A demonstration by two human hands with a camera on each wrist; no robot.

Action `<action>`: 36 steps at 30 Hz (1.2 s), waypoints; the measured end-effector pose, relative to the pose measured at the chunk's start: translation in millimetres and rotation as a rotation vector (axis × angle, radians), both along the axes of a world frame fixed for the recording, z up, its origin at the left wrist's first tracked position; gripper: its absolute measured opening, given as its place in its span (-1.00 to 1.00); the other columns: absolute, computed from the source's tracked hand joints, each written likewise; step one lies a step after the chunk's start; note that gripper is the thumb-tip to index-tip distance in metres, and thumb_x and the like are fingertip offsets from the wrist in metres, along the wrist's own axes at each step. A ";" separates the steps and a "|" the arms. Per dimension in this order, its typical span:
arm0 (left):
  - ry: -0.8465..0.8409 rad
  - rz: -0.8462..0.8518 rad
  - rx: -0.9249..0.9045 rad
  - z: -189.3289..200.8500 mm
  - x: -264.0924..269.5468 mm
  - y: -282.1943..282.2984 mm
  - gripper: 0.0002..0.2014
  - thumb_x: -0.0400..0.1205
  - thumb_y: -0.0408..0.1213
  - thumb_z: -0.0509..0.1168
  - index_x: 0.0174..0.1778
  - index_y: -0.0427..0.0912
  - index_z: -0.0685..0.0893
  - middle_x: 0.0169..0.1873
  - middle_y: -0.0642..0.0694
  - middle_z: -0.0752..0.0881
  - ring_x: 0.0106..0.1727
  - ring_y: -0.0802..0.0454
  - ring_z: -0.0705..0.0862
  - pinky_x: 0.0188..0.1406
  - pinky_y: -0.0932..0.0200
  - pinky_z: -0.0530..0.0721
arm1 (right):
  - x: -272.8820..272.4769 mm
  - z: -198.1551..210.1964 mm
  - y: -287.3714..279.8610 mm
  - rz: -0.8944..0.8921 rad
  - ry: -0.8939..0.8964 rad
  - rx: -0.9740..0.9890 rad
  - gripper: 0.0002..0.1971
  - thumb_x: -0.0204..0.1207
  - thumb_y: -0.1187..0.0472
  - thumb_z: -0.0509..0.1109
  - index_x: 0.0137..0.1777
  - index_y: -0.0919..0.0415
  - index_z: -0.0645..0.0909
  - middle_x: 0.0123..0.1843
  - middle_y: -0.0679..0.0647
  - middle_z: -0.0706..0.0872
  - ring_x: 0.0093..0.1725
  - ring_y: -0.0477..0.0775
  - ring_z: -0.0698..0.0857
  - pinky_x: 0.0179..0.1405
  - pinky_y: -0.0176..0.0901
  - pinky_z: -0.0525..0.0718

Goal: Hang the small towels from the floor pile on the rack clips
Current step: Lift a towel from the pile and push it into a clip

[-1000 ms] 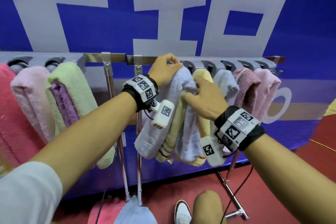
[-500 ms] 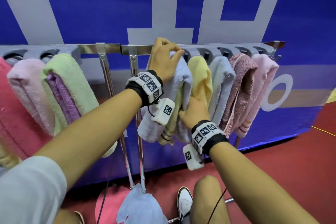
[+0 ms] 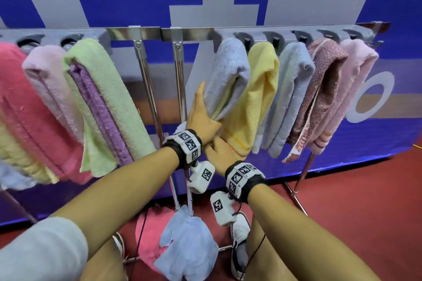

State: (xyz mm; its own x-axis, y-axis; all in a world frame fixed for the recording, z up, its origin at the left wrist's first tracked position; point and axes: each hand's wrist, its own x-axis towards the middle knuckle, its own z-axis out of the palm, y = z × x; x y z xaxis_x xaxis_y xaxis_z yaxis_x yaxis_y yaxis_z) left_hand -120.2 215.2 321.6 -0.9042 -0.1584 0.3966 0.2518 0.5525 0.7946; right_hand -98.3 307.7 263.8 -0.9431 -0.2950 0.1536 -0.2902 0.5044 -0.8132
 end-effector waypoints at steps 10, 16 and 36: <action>0.066 0.159 -0.146 8.5 -14.3 -27.5 -0.30 0.52 -0.24 0.35 0.56 0.24 0.26 0.29 -0.08 0.65 0.20 -0.23 0.67 0.18 -0.12 0.67 | -17.3 -11.2 61.7 -0.226 0.403 0.856 -0.51 0.30 0.02 0.38 0.27 0.06 0.57 0.54 0.16 0.47 0.50 0.26 0.41 0.24 0.16 0.45; 0.012 0.102 -0.139 -6.8 -5.9 -15.6 -0.07 0.39 -0.37 0.37 0.60 0.32 0.11 0.30 -0.03 0.59 0.17 -0.17 0.66 0.05 -0.16 0.73 | -13.7 -13.1 74.1 -0.110 0.347 0.843 -0.39 0.44 -0.07 0.37 0.49 0.07 0.42 0.63 0.19 0.31 0.62 0.24 0.25 0.42 0.28 0.26; -0.484 -0.195 -0.205 -97.9 81.9 -87.0 -0.18 0.51 -0.24 0.52 0.63 0.13 0.24 0.10 -0.08 0.69 -0.11 -0.16 0.78 -0.01 -0.06 0.77 | 30.6 -17.9 11.9 0.375 0.236 0.756 -0.75 0.55 0.08 0.35 0.17 0.10 0.70 0.10 0.10 0.76 0.12 0.19 0.70 0.08 0.01 0.68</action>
State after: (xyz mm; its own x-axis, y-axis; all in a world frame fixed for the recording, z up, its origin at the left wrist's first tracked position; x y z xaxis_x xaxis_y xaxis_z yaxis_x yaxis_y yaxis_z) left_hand -38.4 128.2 223.7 -0.9956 0.0671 -0.0657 -0.0017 0.6871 0.7265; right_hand -67.7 319.6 245.9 -0.7320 -0.6806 -0.0298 -0.6632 0.7220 -0.1971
